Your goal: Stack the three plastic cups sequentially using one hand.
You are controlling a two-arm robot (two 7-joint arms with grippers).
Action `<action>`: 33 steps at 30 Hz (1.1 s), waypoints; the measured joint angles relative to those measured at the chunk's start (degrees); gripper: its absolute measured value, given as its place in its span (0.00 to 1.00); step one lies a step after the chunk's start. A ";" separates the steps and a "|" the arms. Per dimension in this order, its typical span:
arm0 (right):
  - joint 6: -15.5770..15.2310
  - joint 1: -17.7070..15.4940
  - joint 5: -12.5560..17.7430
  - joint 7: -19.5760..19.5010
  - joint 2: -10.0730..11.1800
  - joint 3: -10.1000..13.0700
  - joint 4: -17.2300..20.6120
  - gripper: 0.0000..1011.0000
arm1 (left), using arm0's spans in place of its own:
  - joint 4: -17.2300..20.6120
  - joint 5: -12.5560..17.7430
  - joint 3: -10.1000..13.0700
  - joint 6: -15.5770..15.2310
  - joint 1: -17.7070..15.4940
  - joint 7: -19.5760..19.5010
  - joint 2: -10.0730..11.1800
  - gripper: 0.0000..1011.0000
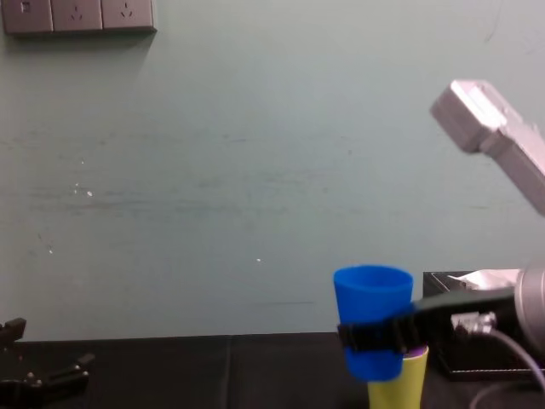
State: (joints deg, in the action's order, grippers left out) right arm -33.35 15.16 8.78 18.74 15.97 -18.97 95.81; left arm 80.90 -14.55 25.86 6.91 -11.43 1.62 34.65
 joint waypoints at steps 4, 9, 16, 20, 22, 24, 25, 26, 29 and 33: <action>-0.87 1.17 0.03 -0.05 0.36 0.44 0.54 0.70 | 0.00 0.00 0.00 0.00 0.00 0.00 0.00 0.99; -1.06 2.34 -0.10 -0.21 0.50 0.88 0.40 0.70 | 0.00 0.00 0.00 0.00 0.00 0.00 0.00 0.99; -0.86 4.38 -0.09 -0.52 0.09 1.63 -1.82 0.70 | 0.00 0.00 0.00 0.00 0.00 0.00 0.00 0.99; 0.32 5.34 0.03 -0.77 -0.36 2.17 -3.93 0.70 | 0.00 0.00 0.00 0.00 0.00 0.00 0.00 0.99; 1.32 5.79 0.17 -0.94 -0.60 2.42 -5.09 0.70 | 0.00 0.00 0.00 0.00 0.00 0.00 0.00 0.99; 1.95 6.01 0.25 -0.95 -0.70 2.51 -5.83 0.70 | 0.00 0.00 0.00 0.00 0.00 0.00 0.00 0.99; 2.72 6.22 0.35 -0.94 -0.79 2.60 -6.57 0.70 | 0.00 0.00 0.00 0.00 0.00 0.00 0.00 0.99; 3.09 6.31 0.40 -0.94 -0.81 2.62 -6.91 0.70 | 0.00 0.00 0.00 0.00 0.00 0.00 0.00 0.99; 4.54 6.66 0.65 -0.91 -0.92 2.66 -8.38 0.70 | 0.00 0.00 0.00 0.00 0.00 0.00 0.00 0.99; 6.21 7.17 0.90 -0.86 -1.09 2.55 -10.12 0.70 | 0.00 0.00 0.00 0.00 0.00 0.00 0.00 0.99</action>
State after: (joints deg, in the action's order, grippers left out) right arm -27.14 22.33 9.69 17.88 14.89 -16.41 85.70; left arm 80.90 -14.55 25.86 6.91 -11.43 1.62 34.65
